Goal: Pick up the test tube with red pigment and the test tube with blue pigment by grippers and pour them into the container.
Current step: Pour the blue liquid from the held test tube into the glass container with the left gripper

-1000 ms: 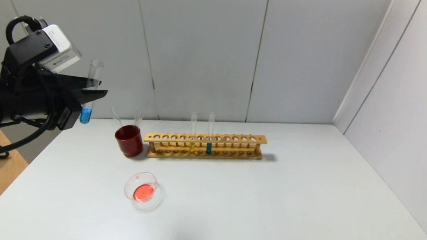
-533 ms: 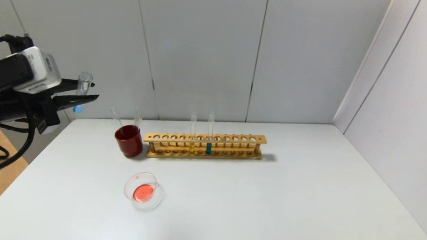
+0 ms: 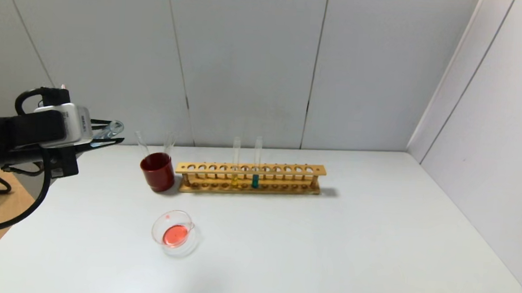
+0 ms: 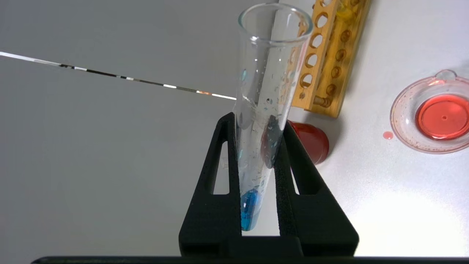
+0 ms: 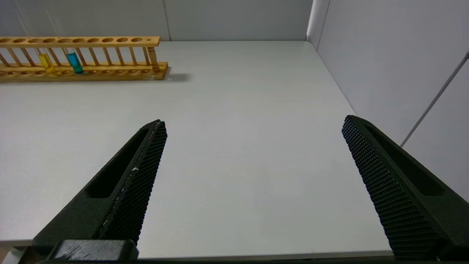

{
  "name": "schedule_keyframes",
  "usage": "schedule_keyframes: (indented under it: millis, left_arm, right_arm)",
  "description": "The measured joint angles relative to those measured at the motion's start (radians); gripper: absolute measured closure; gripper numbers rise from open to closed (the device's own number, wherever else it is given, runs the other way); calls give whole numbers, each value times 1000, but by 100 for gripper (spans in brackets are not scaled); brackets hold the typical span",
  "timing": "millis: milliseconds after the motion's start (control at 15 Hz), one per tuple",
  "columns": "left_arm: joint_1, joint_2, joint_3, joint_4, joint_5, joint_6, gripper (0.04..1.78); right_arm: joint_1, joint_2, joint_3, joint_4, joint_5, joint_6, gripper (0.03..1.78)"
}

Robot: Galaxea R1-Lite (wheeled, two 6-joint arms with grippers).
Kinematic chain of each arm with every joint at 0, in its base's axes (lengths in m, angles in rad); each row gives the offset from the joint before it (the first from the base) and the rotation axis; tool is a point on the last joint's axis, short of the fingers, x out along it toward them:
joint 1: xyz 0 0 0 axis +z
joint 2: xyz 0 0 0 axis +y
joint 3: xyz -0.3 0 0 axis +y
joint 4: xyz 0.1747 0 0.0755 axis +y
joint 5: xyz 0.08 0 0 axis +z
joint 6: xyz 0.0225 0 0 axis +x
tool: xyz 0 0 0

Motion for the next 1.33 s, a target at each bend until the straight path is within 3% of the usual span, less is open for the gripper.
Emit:
schedule_keyframes:
  millis: [467,1067,1333]
  left_arm:
    - [6,28,36,-44,-4,131,151]
    - [33,168,164,-399,-85,170,151]
    - [35,193,213,-422,-92,169,151]
  right_arm:
    - [0,0,0,0,0,0,6]
    - [0,0,0,0,0,0,6]
    - [0,0,0,0,0,0,6]
